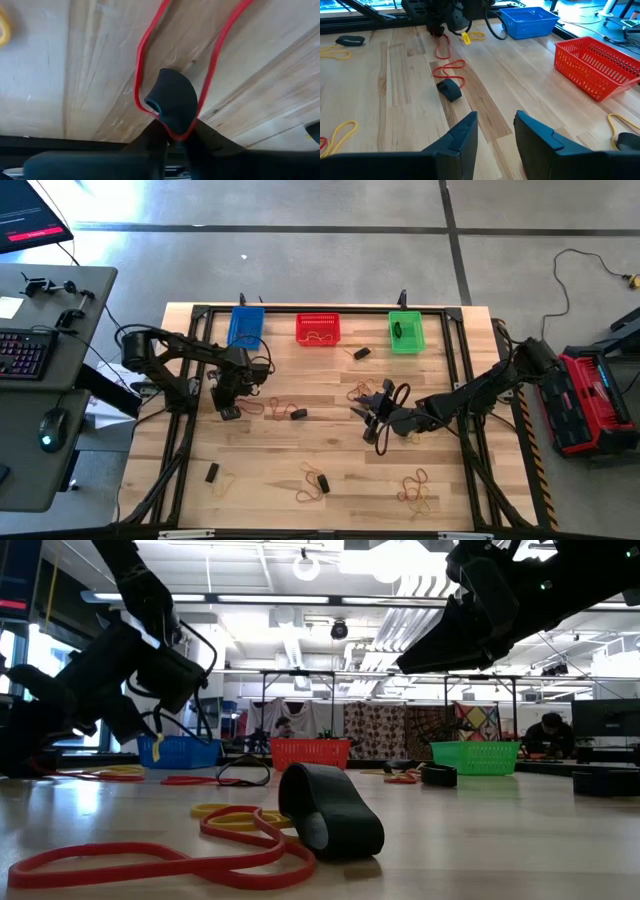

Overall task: Sort rubber bands into baskets
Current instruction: Put the black rubberband into the green bin

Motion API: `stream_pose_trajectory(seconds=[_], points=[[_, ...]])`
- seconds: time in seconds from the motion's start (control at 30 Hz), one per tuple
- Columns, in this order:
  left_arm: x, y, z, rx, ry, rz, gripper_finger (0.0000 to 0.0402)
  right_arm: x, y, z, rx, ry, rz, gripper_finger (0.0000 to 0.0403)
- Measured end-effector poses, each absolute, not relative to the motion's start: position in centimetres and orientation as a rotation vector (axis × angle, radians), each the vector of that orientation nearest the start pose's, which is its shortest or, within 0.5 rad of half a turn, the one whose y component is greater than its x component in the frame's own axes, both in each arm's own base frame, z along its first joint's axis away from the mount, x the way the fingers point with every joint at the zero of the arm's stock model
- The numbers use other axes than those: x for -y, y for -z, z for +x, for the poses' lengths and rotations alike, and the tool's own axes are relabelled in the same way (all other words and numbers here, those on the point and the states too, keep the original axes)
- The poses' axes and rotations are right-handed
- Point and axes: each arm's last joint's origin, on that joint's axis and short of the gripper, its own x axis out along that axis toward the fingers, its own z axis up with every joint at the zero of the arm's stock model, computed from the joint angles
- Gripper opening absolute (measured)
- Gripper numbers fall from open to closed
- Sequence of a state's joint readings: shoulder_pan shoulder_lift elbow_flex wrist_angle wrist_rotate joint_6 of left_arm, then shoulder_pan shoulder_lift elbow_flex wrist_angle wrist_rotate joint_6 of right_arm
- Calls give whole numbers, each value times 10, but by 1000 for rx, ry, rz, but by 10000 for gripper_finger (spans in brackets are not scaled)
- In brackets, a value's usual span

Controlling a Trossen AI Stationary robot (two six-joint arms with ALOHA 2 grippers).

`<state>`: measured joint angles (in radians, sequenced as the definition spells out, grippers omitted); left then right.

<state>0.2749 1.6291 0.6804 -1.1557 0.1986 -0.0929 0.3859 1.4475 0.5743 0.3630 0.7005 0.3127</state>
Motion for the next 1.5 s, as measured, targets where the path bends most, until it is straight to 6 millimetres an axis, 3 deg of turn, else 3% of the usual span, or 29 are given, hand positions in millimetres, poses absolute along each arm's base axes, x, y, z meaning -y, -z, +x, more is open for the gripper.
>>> stream_pose_trajectory(seconds=[0.2, 0.4, 0.9, 1.2, 1.5], points=[[-43, -120, 173, -2054, -141, -551, 74, -84, -172, 257, -384, 371, 41, 117], [-42, -121, 171, -2077, -139, -555, 75, -84, -172, 257, -385, 371, 41, 117], [-38, -127, 165, -2147, -70, -637, 5, -84, -172, 257, -386, 370, 33, 117], [-39, -133, 174, -2107, -29, -664, 10, -84, -172, 257, -384, 374, 37, 117], [-40, -135, 178, -2081, -22, -650, 58, -84, -172, 257, -384, 374, 36, 117]])
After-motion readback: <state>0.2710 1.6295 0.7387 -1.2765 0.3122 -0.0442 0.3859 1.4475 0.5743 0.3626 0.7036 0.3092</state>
